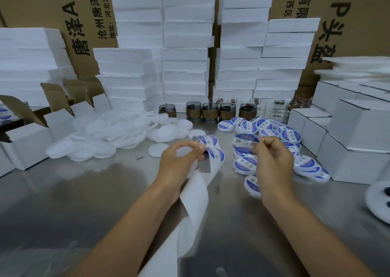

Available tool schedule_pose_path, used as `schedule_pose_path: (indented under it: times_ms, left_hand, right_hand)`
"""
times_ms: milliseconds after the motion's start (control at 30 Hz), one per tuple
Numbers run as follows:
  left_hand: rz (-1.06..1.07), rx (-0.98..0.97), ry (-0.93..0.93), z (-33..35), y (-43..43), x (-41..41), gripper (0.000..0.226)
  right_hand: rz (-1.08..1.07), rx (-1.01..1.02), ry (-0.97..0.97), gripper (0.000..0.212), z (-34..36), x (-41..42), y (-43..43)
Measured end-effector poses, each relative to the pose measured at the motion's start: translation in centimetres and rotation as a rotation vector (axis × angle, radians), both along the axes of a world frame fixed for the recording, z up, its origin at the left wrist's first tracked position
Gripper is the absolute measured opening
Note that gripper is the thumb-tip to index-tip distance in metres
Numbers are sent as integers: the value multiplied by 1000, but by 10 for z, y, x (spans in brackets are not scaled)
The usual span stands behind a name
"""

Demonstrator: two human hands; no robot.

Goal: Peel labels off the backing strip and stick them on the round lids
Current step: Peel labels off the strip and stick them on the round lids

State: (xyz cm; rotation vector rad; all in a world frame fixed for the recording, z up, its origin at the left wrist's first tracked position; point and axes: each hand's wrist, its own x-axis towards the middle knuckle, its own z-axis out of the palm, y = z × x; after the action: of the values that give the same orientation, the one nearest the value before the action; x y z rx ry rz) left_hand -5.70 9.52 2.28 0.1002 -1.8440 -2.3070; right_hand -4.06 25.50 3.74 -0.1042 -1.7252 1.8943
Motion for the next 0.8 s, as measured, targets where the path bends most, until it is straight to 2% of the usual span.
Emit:
schedule_pose_path:
  times_ms: [100, 200, 333, 433, 533, 633, 800]
  left_hand:
    - [114, 49, 34, 3, -5, -4, 8]
    - [125, 128, 91, 10, -8, -5, 8]
    - [-123, 363, 102, 16, -5, -2, 33]
    - [-277, 425, 47, 18, 1, 4, 48]
    - [-354, 457, 29, 17, 6, 8, 55]
    - [-409, 484, 33, 16, 7, 8, 57]
    - [-453, 455, 44, 12, 10, 7, 59]
  right_hand:
    - [148, -231, -78, 34, 8, 1, -1]
    - [340, -339, -119, 30, 13, 6, -7]
    - [566, -327, -136, 18, 13, 11, -15]
    - [686, -208, -137, 1, 9, 14, -18]
    - [609, -61, -117, 12, 4, 15, -23]
    - [498, -32, -57, 11, 2, 17, -28]
    - [468, -7, -44, 11, 1, 19, -32]
